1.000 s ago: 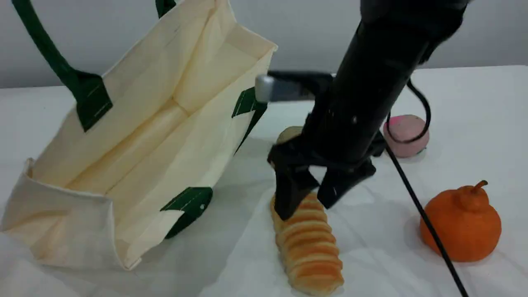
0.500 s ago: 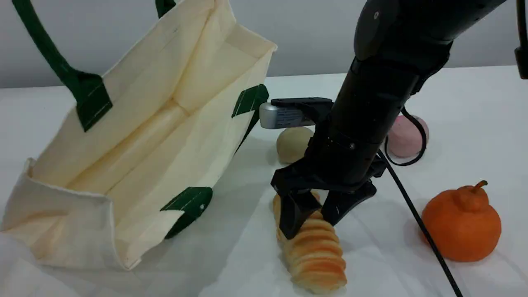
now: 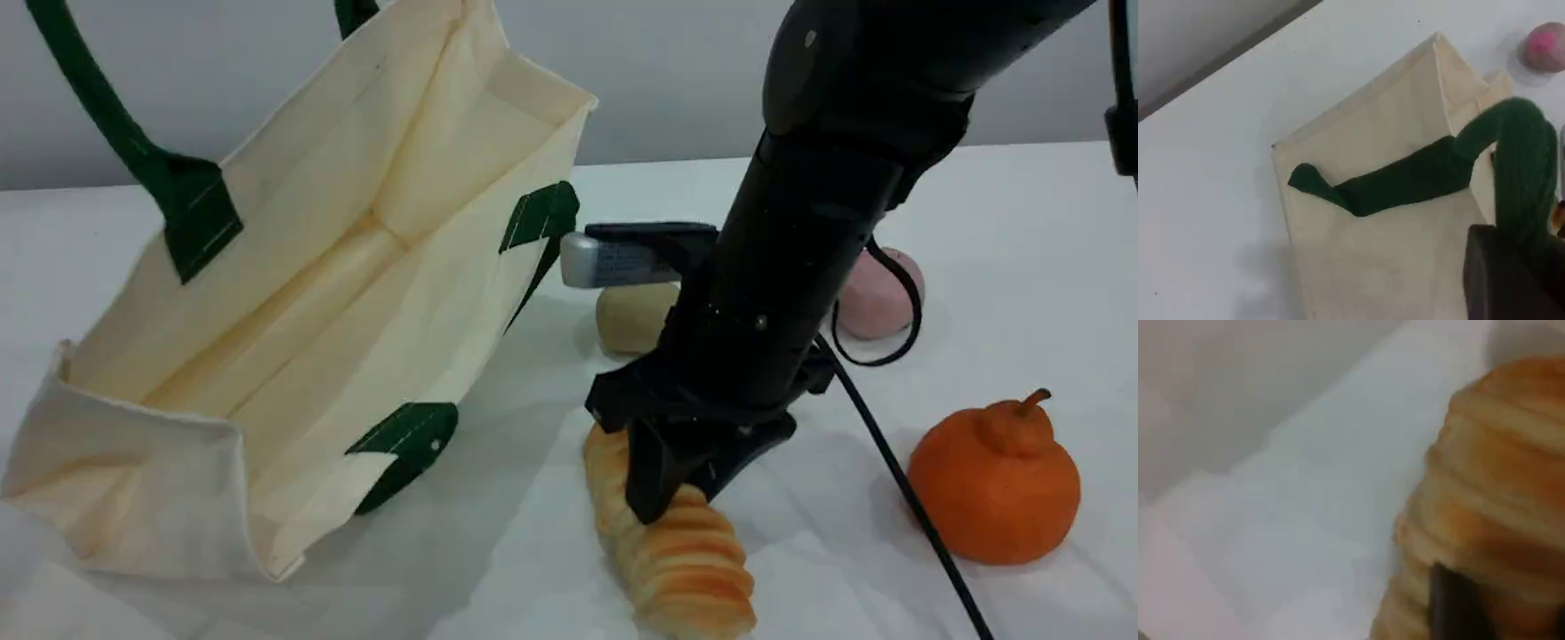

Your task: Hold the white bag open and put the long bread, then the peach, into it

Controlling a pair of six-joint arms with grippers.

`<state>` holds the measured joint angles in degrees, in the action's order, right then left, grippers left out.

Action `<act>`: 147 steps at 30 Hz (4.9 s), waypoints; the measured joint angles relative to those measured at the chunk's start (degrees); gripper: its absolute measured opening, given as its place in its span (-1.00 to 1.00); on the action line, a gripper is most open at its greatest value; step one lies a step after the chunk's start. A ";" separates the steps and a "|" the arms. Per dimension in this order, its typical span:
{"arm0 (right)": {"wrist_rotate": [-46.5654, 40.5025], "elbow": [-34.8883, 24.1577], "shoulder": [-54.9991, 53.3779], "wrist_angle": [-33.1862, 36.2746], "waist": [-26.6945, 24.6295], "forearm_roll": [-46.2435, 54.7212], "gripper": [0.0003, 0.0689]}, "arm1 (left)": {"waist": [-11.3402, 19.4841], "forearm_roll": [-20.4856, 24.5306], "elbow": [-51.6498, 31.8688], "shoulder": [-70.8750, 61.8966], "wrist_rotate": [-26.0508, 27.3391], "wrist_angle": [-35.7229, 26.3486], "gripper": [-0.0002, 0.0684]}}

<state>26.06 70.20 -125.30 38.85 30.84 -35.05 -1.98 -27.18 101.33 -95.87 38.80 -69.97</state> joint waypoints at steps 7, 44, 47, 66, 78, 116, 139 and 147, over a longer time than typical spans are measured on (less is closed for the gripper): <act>0.00 -0.05 0.00 0.49 0.00 -0.60 -0.70 | 0.00 0.00 0.00 0.00 -0.06 0.00 -0.73; -5.88 0.40 25.21 9.13 0.05 -8.99 -0.79 | 0.00 -0.23 0.00 0.00 1.57 0.00 -0.73; -3.51 0.47 25.21 8.01 0.05 -14.87 -0.79 | -0.62 -1.00 0.00 0.00 2.36 0.00 -0.73; -0.84 0.47 18.39 6.93 0.05 -24.88 -0.83 | -5.28 -1.05 0.00 0.00 11.98 -0.05 -0.73; 14.05 0.50 10.05 0.14 0.92 -49.24 -0.83 | -5.23 -1.27 0.00 0.00 11.98 0.00 -0.73; 38.94 0.54 14.73 4.39 -11.09 -57.40 0.64 | -5.23 -1.08 0.00 0.00 11.34 0.00 -0.73; 33.85 0.54 12.56 -4.61 -17.32 -36.67 0.63 | -5.02 8.14 6.60 0.00 3.12 -0.12 -0.73; 33.85 0.54 9.80 -4.77 -17.04 -36.72 0.63 | -5.02 12.27 6.60 0.00 -0.10 -0.06 -0.73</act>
<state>59.91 70.74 -115.50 34.08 13.80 -71.77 -7.00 -14.91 107.93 -95.87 38.70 -70.04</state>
